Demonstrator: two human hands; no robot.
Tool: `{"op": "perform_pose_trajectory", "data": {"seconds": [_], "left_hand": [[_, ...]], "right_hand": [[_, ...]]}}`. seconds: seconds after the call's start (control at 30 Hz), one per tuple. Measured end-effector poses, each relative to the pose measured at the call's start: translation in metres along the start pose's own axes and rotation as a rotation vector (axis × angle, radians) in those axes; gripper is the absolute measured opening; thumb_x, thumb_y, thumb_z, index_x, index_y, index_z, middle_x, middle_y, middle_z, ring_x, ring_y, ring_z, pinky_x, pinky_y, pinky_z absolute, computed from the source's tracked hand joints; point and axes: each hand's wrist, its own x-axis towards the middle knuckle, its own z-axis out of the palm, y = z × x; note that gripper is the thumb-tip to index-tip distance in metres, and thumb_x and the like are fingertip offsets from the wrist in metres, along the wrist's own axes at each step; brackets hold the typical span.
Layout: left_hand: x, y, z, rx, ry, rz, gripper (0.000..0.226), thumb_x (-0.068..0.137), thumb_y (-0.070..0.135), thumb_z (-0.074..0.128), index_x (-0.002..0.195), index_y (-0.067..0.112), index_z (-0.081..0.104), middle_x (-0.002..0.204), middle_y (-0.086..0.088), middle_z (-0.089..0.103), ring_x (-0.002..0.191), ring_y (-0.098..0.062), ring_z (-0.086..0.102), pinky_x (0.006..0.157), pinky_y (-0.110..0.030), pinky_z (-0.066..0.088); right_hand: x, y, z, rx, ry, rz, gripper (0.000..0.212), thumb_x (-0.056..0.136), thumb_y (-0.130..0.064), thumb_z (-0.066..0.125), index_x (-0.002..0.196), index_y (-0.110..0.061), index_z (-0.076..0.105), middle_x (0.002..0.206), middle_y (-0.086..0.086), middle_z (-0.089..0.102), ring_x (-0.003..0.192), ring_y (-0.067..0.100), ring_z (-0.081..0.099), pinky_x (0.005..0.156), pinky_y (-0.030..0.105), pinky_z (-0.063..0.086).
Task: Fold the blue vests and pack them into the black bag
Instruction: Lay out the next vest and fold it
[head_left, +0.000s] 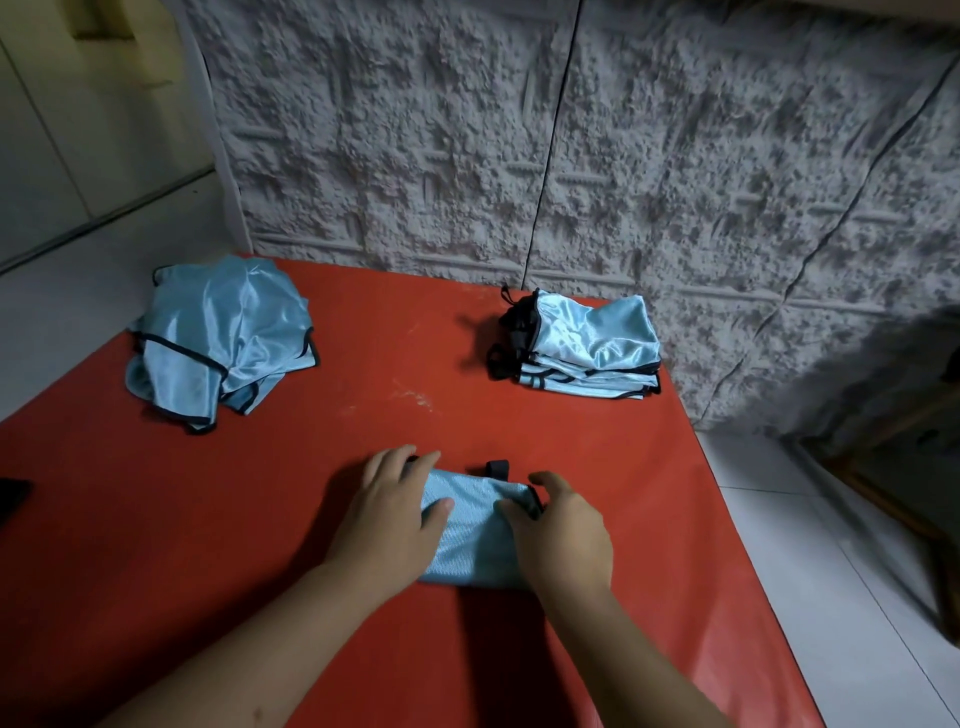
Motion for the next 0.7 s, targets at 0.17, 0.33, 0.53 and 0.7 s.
{"op": "perform_pose_trajectory", "data": {"seconds": [0.17, 0.33, 0.53, 0.7], "left_hand": [[0.000, 0.001, -0.012, -0.026, 0.005, -0.049, 0.037, 0.091, 0.031, 0.069, 0.127, 0.021, 0.066, 0.124, 0.007, 0.059, 0.118, -0.017, 0.049, 0.105, -0.029, 0.040], [0.002, -0.005, -0.012, -0.127, -0.003, -0.065, 0.034, 0.090, 0.031, 0.072, 0.124, 0.023, 0.069, 0.119, 0.012, 0.058, 0.113, -0.013, 0.056, 0.100, -0.025, 0.043], [0.010, -0.003, -0.019, -0.337, 0.012, -0.097, 0.057, 0.092, 0.060, 0.035, 0.112, 0.023, 0.073, 0.122, 0.008, 0.064, 0.117, -0.008, 0.056, 0.106, -0.029, 0.042], [0.023, -0.015, -0.036, -0.718, -0.033, -0.310, 0.060, 0.089, 0.071, 0.028, 0.099, 0.033, 0.074, 0.109, 0.008, 0.074, 0.110, -0.009, 0.066, 0.104, -0.032, 0.045]], "right_hand": [[-0.002, 0.001, -0.001, 0.017, -0.017, -0.048, 0.027, 0.088, -0.042, 0.067, 0.113, -0.031, 0.069, 0.103, 0.000, 0.074, 0.100, 0.027, 0.068, 0.079, 0.035, 0.053], [0.003, 0.007, 0.004, 0.112, -0.042, -0.052, 0.027, 0.083, -0.031, 0.071, 0.111, -0.031, 0.071, 0.099, -0.003, 0.076, 0.097, 0.023, 0.070, 0.080, 0.032, 0.054], [0.009, 0.007, 0.000, 0.194, -0.019, -0.248, 0.025, 0.072, -0.014, 0.068, 0.083, -0.036, 0.067, 0.090, -0.009, 0.067, 0.080, 0.010, 0.064, 0.073, 0.023, 0.048], [-0.011, 0.005, -0.047, 0.315, -0.333, -0.503, 0.036, 0.066, 0.004, 0.063, 0.079, -0.029, 0.070, 0.079, -0.014, 0.071, 0.071, 0.004, 0.065, 0.066, 0.020, 0.049]]}}
